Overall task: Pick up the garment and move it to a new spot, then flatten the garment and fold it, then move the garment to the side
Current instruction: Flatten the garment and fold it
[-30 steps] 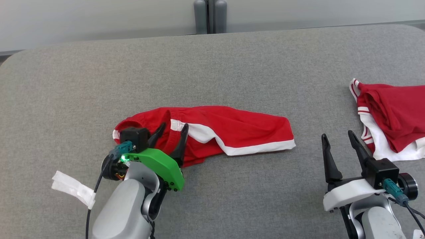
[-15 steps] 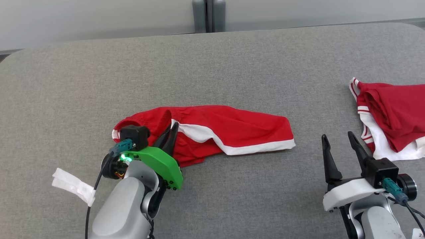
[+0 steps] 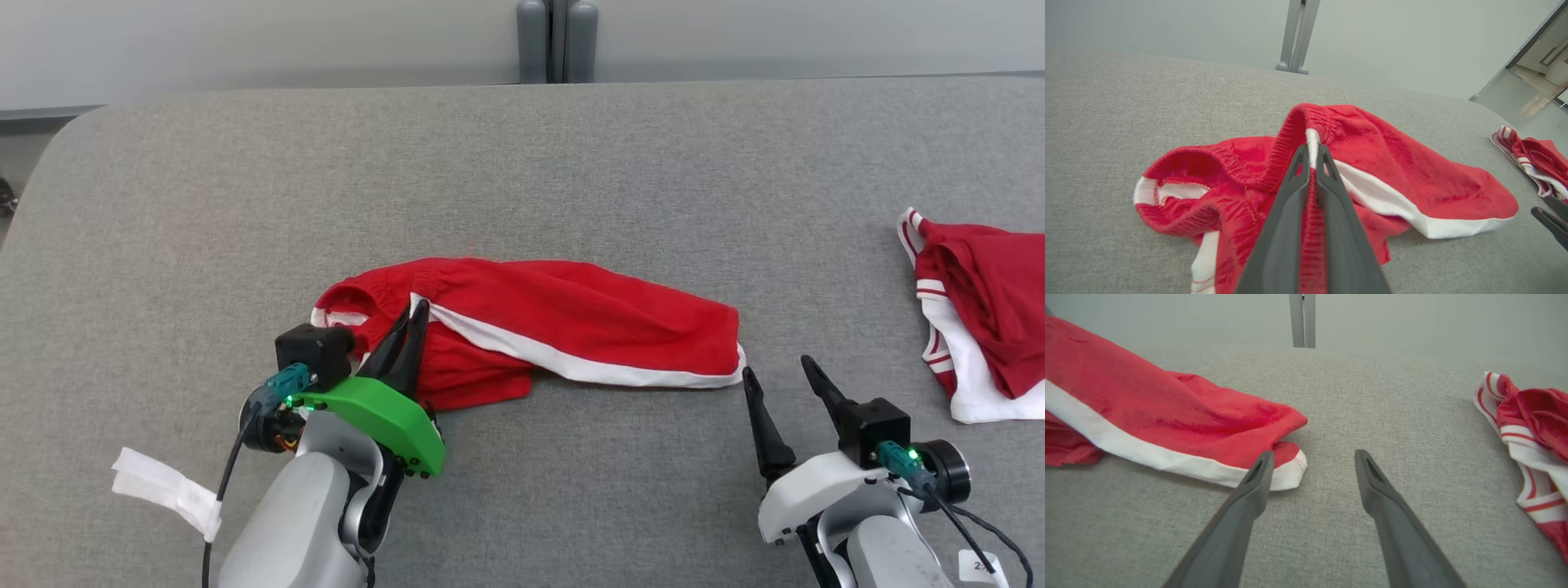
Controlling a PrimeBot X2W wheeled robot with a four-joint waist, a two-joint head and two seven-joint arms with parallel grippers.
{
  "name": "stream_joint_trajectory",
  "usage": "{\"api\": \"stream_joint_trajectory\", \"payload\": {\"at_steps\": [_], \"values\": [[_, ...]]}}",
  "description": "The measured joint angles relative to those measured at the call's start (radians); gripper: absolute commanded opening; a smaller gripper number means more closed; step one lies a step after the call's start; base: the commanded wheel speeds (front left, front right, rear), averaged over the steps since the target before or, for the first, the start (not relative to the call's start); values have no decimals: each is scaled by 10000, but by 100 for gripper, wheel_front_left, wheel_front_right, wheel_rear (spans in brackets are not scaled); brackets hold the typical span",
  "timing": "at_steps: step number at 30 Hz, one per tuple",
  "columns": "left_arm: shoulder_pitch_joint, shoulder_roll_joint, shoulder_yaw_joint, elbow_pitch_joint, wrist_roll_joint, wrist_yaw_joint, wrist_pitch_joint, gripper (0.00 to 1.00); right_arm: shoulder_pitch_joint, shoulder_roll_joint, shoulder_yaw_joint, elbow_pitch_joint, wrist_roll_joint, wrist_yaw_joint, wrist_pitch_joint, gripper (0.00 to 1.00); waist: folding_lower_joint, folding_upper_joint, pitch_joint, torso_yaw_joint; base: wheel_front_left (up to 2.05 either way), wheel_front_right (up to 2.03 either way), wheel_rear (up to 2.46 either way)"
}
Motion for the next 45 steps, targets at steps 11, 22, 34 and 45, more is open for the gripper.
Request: {"api": "stream_joint_trajectory", "payload": {"at_steps": [11, 22, 34, 45], "values": [[186, -2, -109, -268, -52, 190, -88, 0, -717, 2, 13, 1684, -176, 0, -4, 100, 0, 0, -26, 594, 0, 0, 0], [278, -12, -242, -316, -125, 217, -159, 0, -1095, 4, -268, 2550, -431, 0, -6, 100, 0, 0, -19, 828, 0, 0, 0], [295, 6, -339, -311, -157, 293, -188, 0, -1403, 13, -125, 3252, -345, 4, -38, 0, 0, 0, -55, 892, 0, 0, 0], [544, 261, -240, -245, -215, 462, -487, 0, -1022, 15, 408, 2403, 1864, 2, -19, 0, 0, 0, -597, 841, 0, 0, 0]]}}
